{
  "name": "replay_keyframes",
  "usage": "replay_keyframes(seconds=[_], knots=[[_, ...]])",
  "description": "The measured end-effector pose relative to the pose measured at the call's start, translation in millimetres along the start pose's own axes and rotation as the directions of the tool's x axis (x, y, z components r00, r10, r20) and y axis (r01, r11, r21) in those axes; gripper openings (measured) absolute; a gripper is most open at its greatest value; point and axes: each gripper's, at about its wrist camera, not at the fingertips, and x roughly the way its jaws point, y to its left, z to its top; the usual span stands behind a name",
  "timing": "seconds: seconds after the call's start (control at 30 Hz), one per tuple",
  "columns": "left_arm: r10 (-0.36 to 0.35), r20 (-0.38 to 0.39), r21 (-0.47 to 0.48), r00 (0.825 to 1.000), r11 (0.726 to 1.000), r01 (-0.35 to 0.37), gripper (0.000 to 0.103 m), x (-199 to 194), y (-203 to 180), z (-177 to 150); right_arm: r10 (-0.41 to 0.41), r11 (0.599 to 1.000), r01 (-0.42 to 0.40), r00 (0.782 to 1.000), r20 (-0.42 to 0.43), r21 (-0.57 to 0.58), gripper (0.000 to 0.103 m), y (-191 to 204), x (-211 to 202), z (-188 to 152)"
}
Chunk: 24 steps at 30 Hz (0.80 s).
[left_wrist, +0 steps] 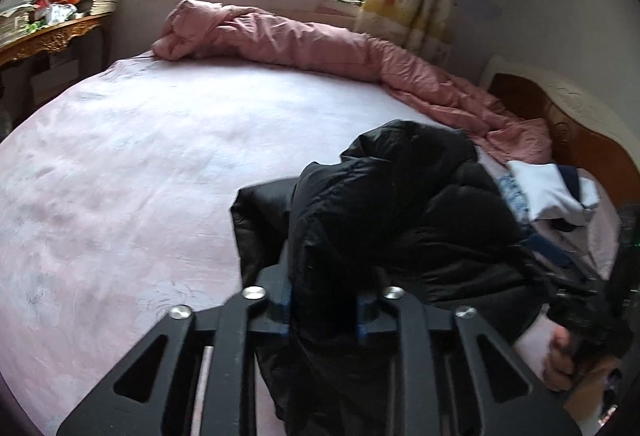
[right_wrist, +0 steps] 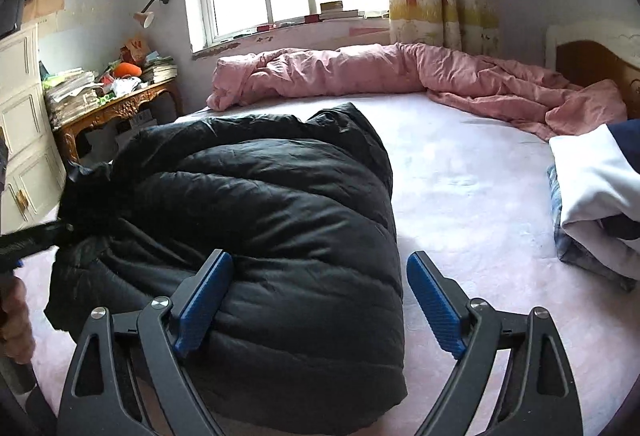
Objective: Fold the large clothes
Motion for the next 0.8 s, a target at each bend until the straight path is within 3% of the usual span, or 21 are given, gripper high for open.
replay_keyframes(seconds=[0.07, 0.17, 0.23, 0.3, 0.37, 0.43, 0.5, 0.7, 0.8], knots=[[0.003, -0.008, -0.040, 1.000, 0.999, -0.003, 0.042, 10.9, 6.9, -3.7, -0.010, 1.000, 0.010, 1.000, 0.002, -0.002, 0.091, 2.1, 0.2, -2.4], [0.003, -0.030, -0.065, 1.000, 0.998, -0.005, 0.049, 25.0, 13.5, -9.3, -0.008, 1.000, 0.008, 1.000, -0.003, 0.000, 0.091, -1.7, 1.0, -1.8], [0.029, -0.027, -0.064, 0.999, 0.997, -0.031, 0.058, 29.2, 14.8, -14.4, 0.004, 1.000, -0.004, 1.000, -0.010, 0.011, 0.091, -4.7, 2.3, -0.8], [0.046, -0.035, -0.077, 0.998, 0.996, -0.048, 0.074, 33.5, 19.4, -20.6, 0.016, 0.999, -0.016, 1.000, -0.012, 0.032, 0.093, -7.7, 3.7, -1.4], [0.004, -0.064, -0.147, 0.998, 0.989, -0.014, 0.081, 40.5, 32.5, -27.5, 0.010, 0.998, -0.009, 1.000, -0.015, 0.063, 0.100, -11.1, 6.8, -3.8], [-0.083, -0.109, -0.250, 0.991, 0.967, 0.053, 0.084, 51.0, 48.6, -34.7, -0.030, 0.995, 0.029, 1.000, 0.006, 0.099, 0.102, -15.8, 6.4, -4.6], [-0.121, -0.119, -0.299, 0.985, 0.951, 0.080, 0.086, 57.1, 56.6, -40.8, -0.045, 0.991, 0.043, 0.999, 0.019, 0.123, 0.102, -18.6, 4.4, -5.0], [-0.061, -0.103, -0.238, 0.993, 0.971, 0.035, 0.088, 54.0, 44.1, -41.7, -0.054, 0.993, 0.052, 0.998, 0.016, 0.102, 0.102, -22.6, 2.1, -2.1], [-0.100, -0.093, -0.249, 0.991, 0.966, 0.075, 0.088, 51.2, 43.0, -40.8, -0.038, 0.995, 0.039, 0.999, -0.011, 0.091, 0.102, -24.7, 5.1, -1.0]])
